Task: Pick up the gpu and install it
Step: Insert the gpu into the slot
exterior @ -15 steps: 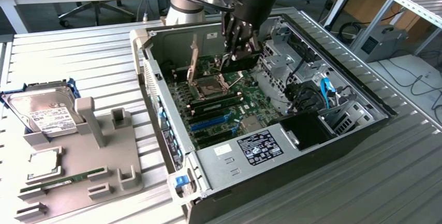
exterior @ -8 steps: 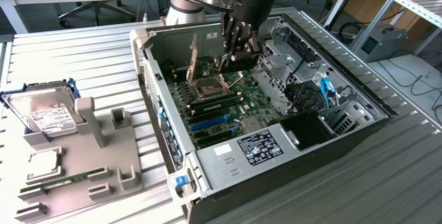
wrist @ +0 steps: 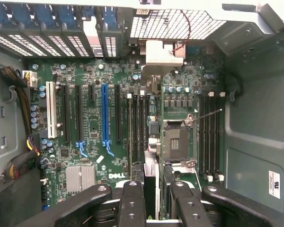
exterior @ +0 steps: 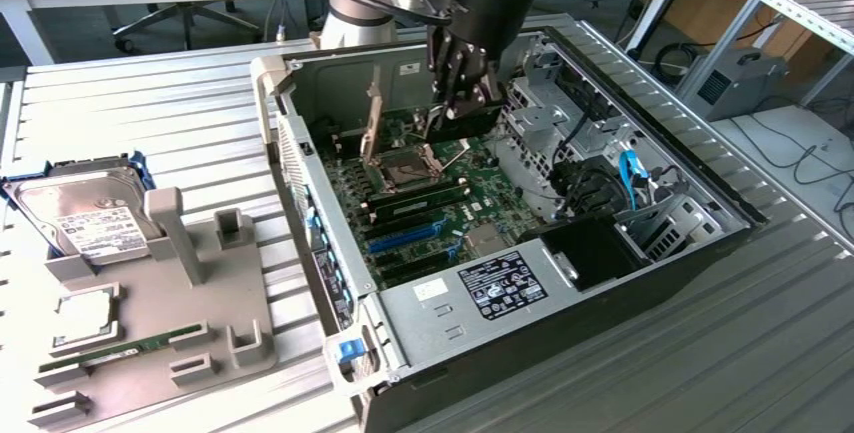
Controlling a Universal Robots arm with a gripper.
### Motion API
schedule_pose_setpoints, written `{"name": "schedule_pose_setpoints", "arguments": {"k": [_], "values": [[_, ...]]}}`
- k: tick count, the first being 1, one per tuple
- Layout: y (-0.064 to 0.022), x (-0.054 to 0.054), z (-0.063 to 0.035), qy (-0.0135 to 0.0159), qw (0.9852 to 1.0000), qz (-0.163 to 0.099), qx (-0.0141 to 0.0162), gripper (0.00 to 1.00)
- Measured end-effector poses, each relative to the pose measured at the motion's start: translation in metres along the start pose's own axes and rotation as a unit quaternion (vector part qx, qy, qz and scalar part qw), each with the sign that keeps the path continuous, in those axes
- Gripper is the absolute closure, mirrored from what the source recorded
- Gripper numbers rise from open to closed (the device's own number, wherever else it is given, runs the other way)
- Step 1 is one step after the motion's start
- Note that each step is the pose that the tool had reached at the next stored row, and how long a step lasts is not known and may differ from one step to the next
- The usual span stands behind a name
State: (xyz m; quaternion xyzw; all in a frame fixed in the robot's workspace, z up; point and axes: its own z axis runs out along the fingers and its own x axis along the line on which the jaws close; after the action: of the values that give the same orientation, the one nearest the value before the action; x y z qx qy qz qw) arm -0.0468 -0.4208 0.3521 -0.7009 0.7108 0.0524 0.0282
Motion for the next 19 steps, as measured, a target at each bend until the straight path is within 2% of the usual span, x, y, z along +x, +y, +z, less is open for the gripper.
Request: {"name": "schedule_pose_setpoints", "arguments": {"k": [19], "values": [[-0.0001, 0.0049, 0.0003, 0.0001, 1.0, 0.0, 0.0, 0.74]]}}
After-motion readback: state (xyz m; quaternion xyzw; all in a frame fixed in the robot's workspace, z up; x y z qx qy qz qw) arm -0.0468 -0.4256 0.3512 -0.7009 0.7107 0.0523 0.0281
